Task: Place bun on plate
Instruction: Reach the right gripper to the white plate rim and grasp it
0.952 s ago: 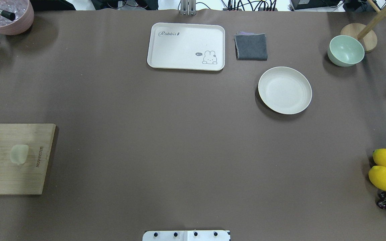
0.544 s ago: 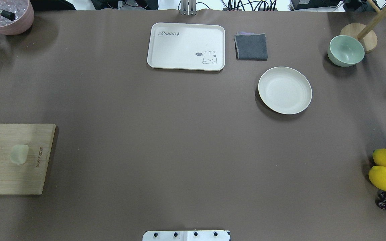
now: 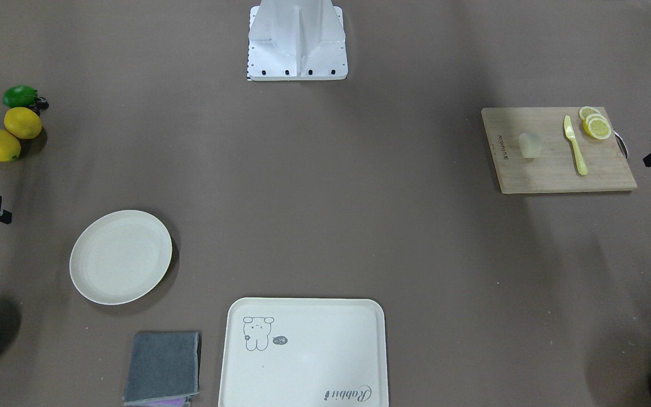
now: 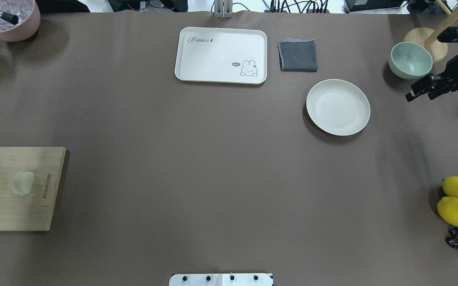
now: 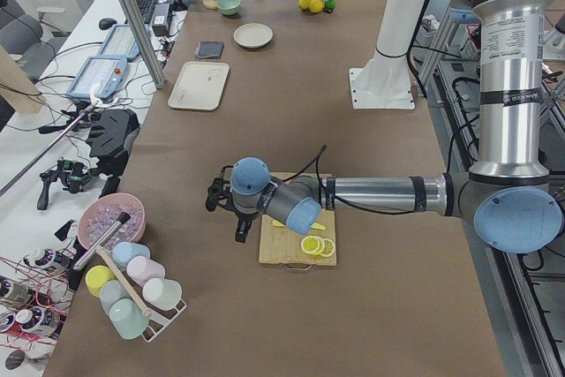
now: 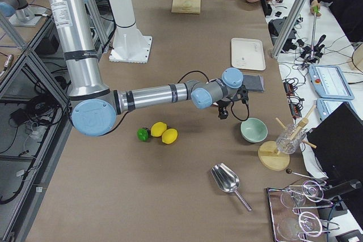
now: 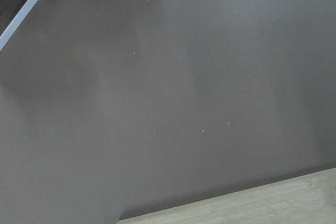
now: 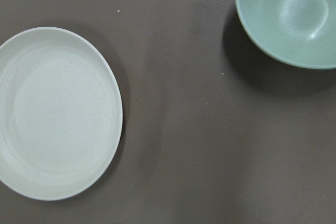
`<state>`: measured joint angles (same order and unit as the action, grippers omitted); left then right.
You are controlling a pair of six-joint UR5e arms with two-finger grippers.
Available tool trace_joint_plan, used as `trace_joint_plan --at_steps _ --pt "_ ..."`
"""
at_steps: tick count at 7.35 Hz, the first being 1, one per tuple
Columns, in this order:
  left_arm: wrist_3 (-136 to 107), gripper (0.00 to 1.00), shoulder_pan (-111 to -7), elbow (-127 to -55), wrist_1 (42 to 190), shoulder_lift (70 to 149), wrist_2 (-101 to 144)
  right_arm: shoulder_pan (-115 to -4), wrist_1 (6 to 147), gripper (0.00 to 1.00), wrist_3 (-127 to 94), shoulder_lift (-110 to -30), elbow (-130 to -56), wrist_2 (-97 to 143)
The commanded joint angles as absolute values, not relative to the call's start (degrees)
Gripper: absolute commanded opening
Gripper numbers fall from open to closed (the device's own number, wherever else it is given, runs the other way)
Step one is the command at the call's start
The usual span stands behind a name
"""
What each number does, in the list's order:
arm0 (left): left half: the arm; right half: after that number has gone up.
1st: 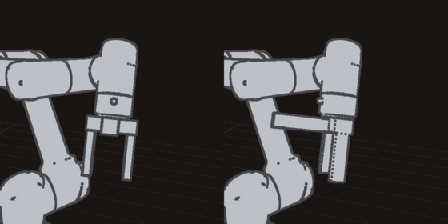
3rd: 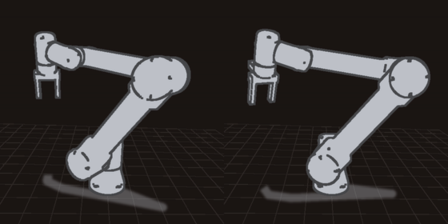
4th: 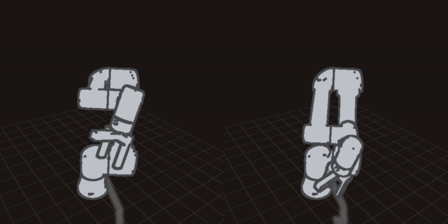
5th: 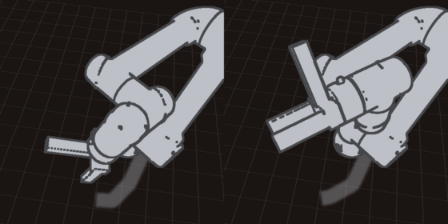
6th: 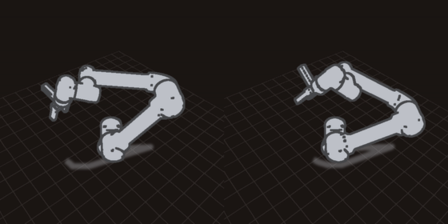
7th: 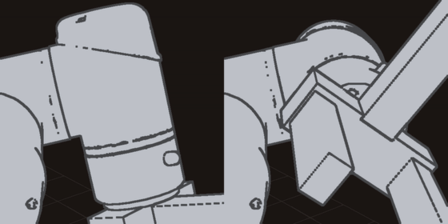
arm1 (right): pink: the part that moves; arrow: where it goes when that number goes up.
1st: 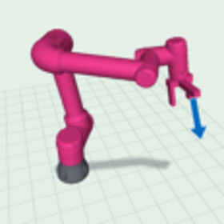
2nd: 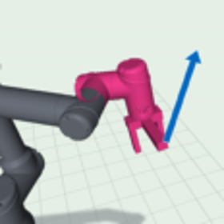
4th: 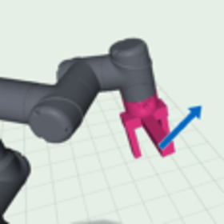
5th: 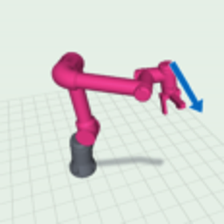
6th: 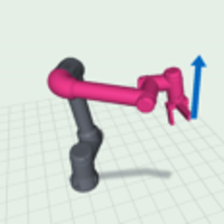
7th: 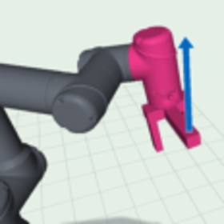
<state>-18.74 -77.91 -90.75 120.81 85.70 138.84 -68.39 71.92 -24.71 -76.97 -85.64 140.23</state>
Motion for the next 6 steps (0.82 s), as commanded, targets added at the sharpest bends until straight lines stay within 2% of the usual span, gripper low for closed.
trace_joint_plan --at_steps 1,4,6 --pt "-20.92 0.97 -76.11 -90.88 121.03 85.96 138.78 -65.05 71.81 0.76 -31.61 -72.61 -81.66 136.34" --pt "-20.92 0.97 -76.03 -90.61 121.73 86.04 138.78 -60.39 71.55 0.72 -34.72 -71.02 -80.08 131.40" --pt "-20.92 0.97 -75.94 -90.88 121.73 86.04 137.82 -59.24 64.28 0.72 -35.85 -70.84 -75.78 131.22"
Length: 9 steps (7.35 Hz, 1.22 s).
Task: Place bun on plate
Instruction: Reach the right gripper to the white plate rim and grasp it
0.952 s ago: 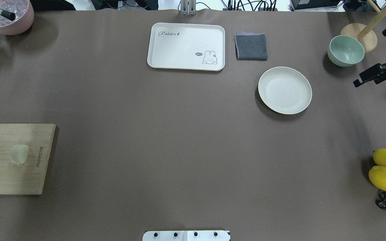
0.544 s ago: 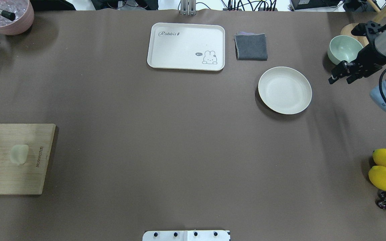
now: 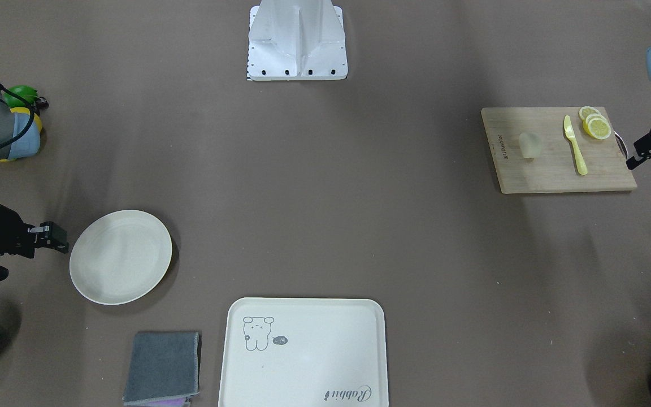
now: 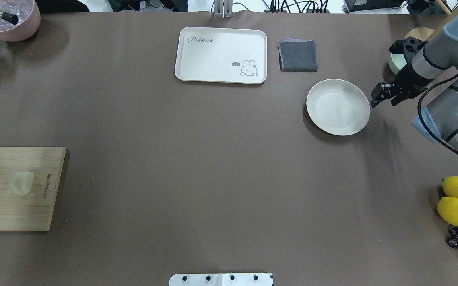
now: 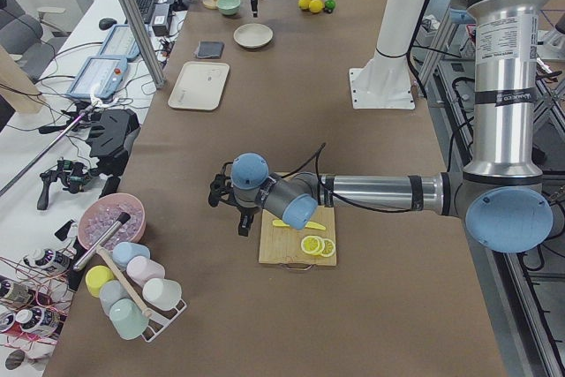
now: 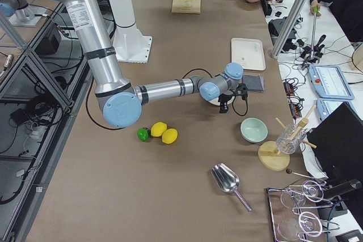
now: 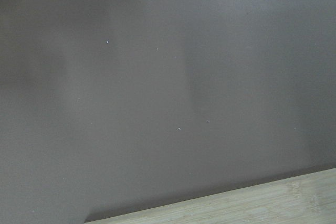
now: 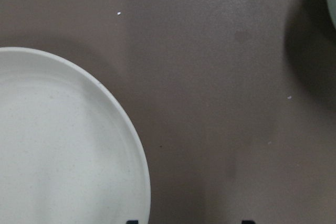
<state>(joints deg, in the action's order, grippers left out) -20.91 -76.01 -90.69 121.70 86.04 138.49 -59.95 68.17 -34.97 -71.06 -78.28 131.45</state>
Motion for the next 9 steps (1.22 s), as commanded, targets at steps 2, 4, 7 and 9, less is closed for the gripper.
trace_joint_plan --at_steps 2,4,7,9 --pt "-20.92 0.97 -75.41 -90.88 121.73 86.13 137.81 -58.97 63.19 0.67 -40.77 -69.61 -75.67 131.57" --pt "-20.92 0.97 -75.24 -91.05 121.82 86.22 137.46 -58.89 63.19 0.60 -41.92 -69.52 -75.59 131.66" --pt "-20.92 0.97 -75.23 -91.06 121.82 86.22 137.46 -57.92 63.19 0.55 -42.28 -69.26 -75.06 131.66" --pt "-20.92 0.97 -75.23 -91.06 121.82 86.22 137.46 -57.57 63.19 0.34 -42.28 -69.08 -74.71 131.57"
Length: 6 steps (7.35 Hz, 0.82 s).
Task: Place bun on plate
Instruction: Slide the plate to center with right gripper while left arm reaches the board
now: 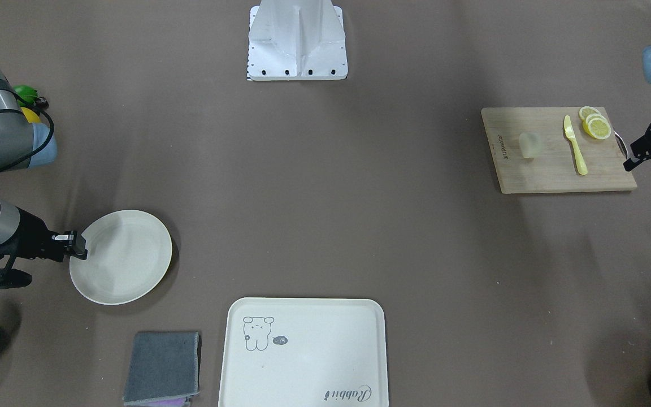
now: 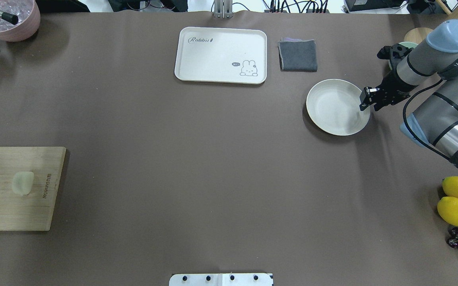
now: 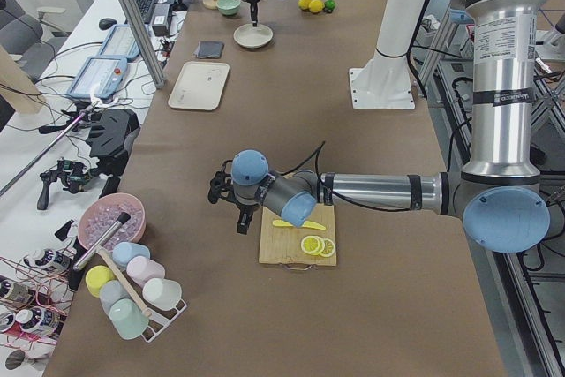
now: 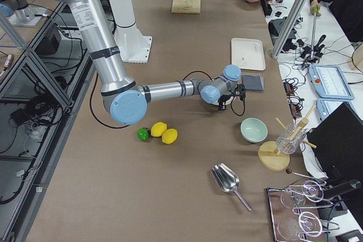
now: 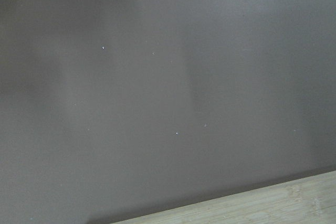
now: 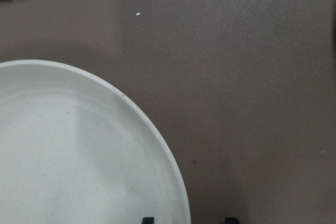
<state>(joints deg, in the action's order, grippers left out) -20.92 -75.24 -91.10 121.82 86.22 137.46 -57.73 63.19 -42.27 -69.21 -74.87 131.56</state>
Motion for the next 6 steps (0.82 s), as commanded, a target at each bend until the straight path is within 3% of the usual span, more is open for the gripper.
trace_joint_plan --at_steps 1,3,6 --pt "-20.92 0.97 -75.23 -91.05 121.82 86.22 137.46 -57.57 63.19 0.03 -42.28 -68.91 -74.45 131.57" --pt "-20.83 0.97 -75.23 -90.88 121.82 86.22 137.46 -57.57 63.19 0.00 -42.45 -68.38 -74.27 131.84" --pt "-29.57 0.97 -75.23 -91.05 121.55 88.58 137.46 -56.96 63.19 0.00 -57.52 -61.55 -75.67 134.99"
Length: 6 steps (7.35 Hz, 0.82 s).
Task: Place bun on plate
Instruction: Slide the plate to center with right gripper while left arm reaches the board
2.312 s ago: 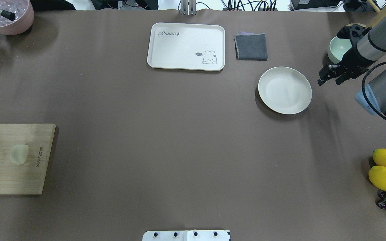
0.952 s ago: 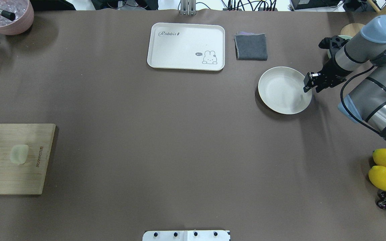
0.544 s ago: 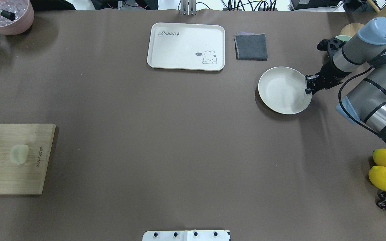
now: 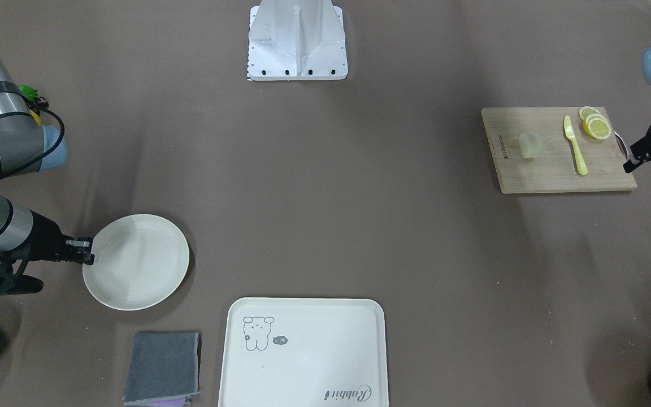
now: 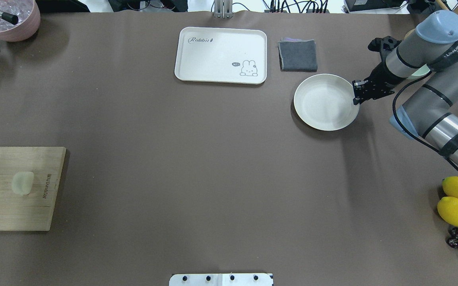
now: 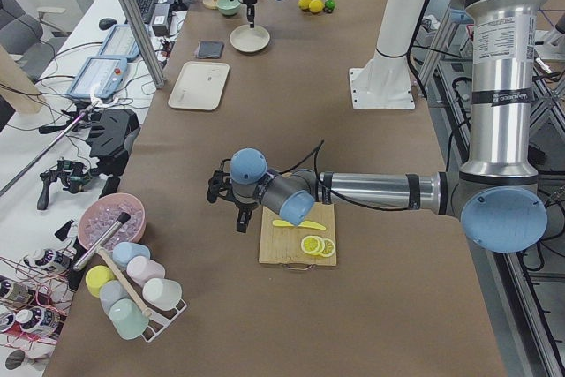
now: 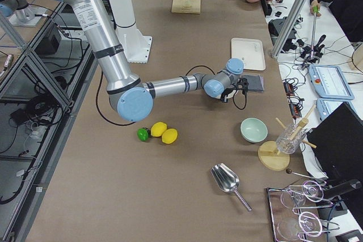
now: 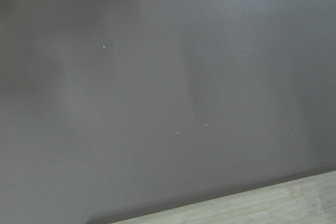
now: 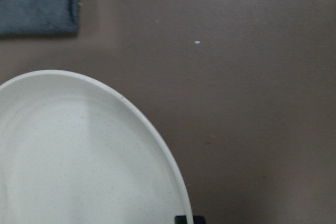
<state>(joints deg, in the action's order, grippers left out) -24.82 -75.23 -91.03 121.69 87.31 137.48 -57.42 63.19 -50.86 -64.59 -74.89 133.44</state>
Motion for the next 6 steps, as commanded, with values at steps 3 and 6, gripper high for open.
trace_joint_plan --at_steps 3,6 --pt "-38.78 0.98 -71.57 -94.02 121.46 88.60 136.85 -48.55 62.93 0.00 -75.17 -59.42 -85.74 134.39" --pt "-47.10 0.98 -62.69 -101.51 122.60 82.80 129.47 -36.77 63.02 0.00 -82.62 -55.81 -87.80 122.82"
